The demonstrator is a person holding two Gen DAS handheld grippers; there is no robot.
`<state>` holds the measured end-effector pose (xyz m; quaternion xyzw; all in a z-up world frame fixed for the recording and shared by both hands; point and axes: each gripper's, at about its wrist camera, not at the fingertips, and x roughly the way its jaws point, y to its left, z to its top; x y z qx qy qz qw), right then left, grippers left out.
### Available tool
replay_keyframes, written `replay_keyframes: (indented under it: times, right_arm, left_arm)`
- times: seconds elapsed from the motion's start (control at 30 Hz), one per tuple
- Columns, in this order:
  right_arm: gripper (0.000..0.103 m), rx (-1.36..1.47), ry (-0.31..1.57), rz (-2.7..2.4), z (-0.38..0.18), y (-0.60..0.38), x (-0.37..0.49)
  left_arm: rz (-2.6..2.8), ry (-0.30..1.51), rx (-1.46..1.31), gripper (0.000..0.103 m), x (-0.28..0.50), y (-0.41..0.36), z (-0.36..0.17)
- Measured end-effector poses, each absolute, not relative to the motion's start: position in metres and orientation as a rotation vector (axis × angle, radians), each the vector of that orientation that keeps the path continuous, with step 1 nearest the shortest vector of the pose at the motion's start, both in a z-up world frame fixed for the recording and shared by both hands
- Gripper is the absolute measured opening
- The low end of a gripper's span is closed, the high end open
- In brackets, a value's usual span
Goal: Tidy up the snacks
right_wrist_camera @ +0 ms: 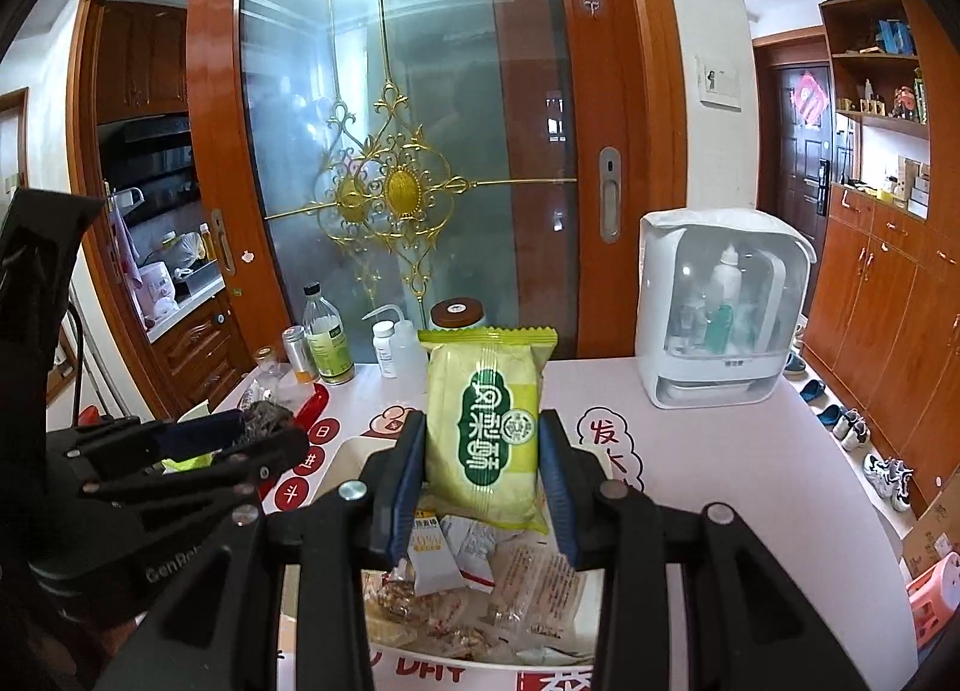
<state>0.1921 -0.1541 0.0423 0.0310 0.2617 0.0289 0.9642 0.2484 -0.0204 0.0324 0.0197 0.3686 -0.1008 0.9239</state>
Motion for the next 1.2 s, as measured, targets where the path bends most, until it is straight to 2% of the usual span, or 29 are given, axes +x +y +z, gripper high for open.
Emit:
replay_keyframes:
  times: [0.4,0.43,0.47,0.53,0.57,0.6,0.77,1.2]
  right_arm:
    - [0.037,0.108,0.698,0.073,-0.004,-0.169,0.239]
    - [0.038,0.107,0.71,0.076,-0.008,-0.169,0.242]
    - [0.038,0.102,0.727,0.079,-0.013,-0.169,0.245]
    - [0.038,0.1,0.774,0.094,-0.027,-0.169,0.252]
    - [0.04,0.102,0.802,0.099,-0.033,-0.169,0.255]
    - [0.041,0.104,0.844,0.077,-0.042,-0.171,0.259]
    - [0.063,0.13,0.882,0.069,-0.058,-0.178,0.26]
    - [0.064,0.13,0.884,0.07,-0.056,-0.169,0.254]
  left_arm:
    - [-0.159,0.864,0.043,0.043,0.287,-0.027,-0.013]
    - [-0.162,0.875,0.041,0.049,0.29,-0.026,-0.017]
    - [-0.168,0.891,0.037,0.071,0.293,-0.026,-0.022]
    - [-0.134,0.904,0.029,0.092,0.295,-0.022,-0.03]
    - [-0.126,0.908,0.024,0.098,0.297,-0.02,-0.034]
    - [-0.132,0.917,0.011,0.099,0.298,-0.017,-0.038]
    - [-0.14,0.98,-0.043,0.099,0.302,-0.007,-0.055]
    - [-0.103,0.968,-0.022,0.099,0.283,0.001,-0.047]
